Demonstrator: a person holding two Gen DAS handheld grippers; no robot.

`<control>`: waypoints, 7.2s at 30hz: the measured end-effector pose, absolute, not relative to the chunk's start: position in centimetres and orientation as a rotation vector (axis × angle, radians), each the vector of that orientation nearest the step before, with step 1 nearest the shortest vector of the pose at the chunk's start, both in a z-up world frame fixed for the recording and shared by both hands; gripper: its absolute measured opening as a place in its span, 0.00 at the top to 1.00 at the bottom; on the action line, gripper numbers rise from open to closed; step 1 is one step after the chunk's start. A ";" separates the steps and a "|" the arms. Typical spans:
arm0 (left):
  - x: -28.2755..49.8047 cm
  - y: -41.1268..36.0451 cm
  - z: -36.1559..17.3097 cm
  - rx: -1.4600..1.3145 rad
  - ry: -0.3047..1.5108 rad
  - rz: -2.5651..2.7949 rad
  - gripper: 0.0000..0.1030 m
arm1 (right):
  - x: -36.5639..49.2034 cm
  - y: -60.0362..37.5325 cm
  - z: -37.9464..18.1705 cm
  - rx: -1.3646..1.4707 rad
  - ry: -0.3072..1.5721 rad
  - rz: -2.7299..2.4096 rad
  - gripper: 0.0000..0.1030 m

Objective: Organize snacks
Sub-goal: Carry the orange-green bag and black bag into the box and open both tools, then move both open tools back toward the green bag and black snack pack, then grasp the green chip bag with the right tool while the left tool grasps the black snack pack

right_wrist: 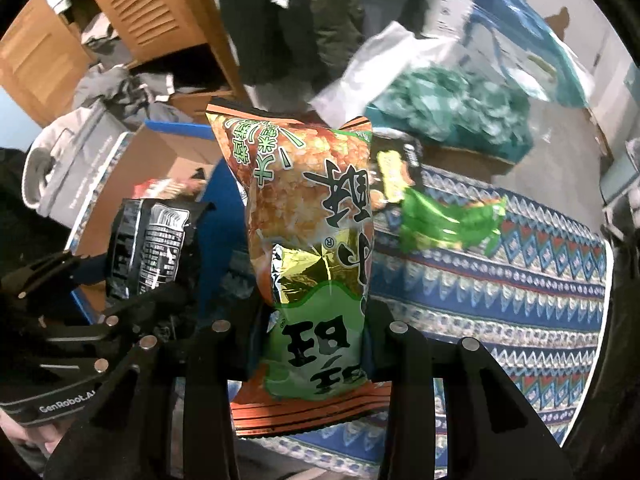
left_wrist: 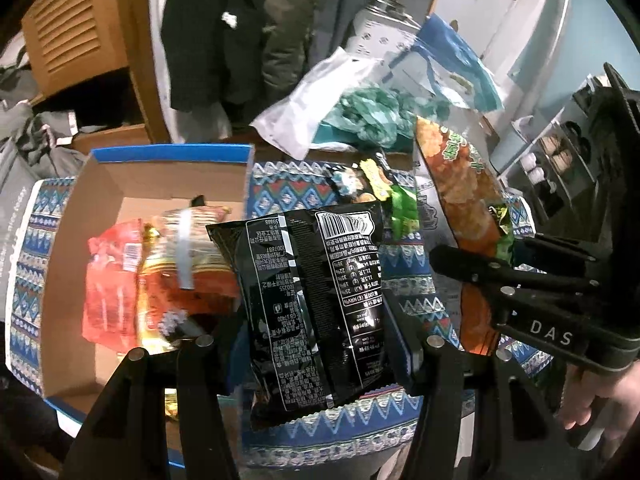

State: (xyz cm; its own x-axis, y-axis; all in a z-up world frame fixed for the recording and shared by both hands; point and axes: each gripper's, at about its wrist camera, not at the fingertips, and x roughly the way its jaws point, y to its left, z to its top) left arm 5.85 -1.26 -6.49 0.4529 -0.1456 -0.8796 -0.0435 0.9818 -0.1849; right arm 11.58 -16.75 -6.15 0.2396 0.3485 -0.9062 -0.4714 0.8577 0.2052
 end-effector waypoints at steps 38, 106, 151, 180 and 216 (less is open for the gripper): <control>1.6 16.8 -7.6 -0.323 1.087 0.174 0.43 | 8.9 2.6 -7.2 -0.218 1.269 0.796 0.65; 5.4 -1.4 -5.8 -0.017 1.097 -0.070 0.26 | 12.7 -19.3 -6.3 -0.069 1.209 0.455 0.37; 28.9 -5.8 -15.0 -0.167 1.206 -0.056 0.21 | 26.4 -28.1 -17.8 0.169 1.355 0.095 0.37; 25.1 -9.6 -21.8 -0.051 1.425 -0.160 0.20 | 25.8 -26.9 -21.6 0.126 1.417 0.161 0.33; 23.5 -12.1 -18.3 0.333 1.329 -0.314 0.17 | 22.4 -27.1 -22.7 0.260 1.465 0.147 0.60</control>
